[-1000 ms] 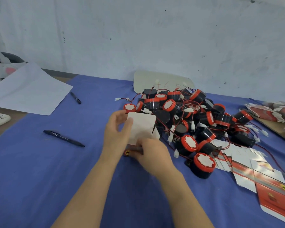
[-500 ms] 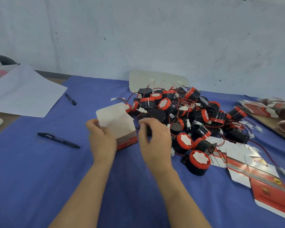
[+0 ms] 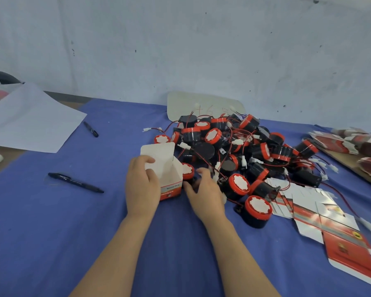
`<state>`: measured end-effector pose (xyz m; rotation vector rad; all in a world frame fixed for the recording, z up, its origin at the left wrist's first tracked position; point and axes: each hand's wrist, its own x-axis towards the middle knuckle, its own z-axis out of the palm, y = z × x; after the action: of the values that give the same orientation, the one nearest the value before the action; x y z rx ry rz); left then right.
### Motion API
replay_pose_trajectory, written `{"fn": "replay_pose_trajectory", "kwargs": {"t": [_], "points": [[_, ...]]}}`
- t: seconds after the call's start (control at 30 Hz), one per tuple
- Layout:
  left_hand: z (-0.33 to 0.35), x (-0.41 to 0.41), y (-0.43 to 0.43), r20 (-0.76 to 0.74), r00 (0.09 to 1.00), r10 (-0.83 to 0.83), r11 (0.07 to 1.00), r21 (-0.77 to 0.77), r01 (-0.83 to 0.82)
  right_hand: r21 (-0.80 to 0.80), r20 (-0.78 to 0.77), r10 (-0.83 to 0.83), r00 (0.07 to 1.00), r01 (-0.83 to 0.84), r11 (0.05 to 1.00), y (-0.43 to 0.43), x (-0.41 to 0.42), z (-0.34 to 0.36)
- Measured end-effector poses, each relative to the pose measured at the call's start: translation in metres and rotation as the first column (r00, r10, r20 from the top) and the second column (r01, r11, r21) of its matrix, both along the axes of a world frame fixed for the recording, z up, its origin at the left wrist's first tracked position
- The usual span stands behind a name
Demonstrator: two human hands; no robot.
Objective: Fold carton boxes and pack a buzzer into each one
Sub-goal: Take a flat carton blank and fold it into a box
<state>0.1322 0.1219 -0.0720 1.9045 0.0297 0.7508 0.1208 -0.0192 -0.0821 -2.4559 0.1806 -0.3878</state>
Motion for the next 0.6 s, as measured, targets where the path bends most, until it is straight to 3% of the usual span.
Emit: {"fn": "replay_pose_trajectory", "kwargs": {"t": [0.2, 0.37, 0.5, 0.6], "points": [[-0.001, 0.003, 0.004, -0.031, 0.998, 0.061, 0.995, -0.08, -0.064, -0.148, -0.059, 0.137, 0.989, -0.145, 0.978, 0.001, 0.001, -0.003], [0.006, 0.003, 0.011, -0.063, 0.985, 0.158, 0.949, -0.266, -0.169, -0.17, 0.16, 0.107, 0.981, -0.079, 0.982, 0.01, 0.002, -0.003], [0.009, 0.002, 0.013, -0.077, 0.983, 0.169, 0.913, -0.364, -0.186, 0.003, 0.119, 0.15, 0.982, -0.151, 0.988, 0.018, 0.002, -0.005], [0.008, 0.002, 0.011, -0.06, 0.983, 0.174, 0.914, -0.362, -0.184, 0.058, 0.209, 0.114, 0.971, -0.128, 0.99, 0.019, 0.001, -0.003]]}}
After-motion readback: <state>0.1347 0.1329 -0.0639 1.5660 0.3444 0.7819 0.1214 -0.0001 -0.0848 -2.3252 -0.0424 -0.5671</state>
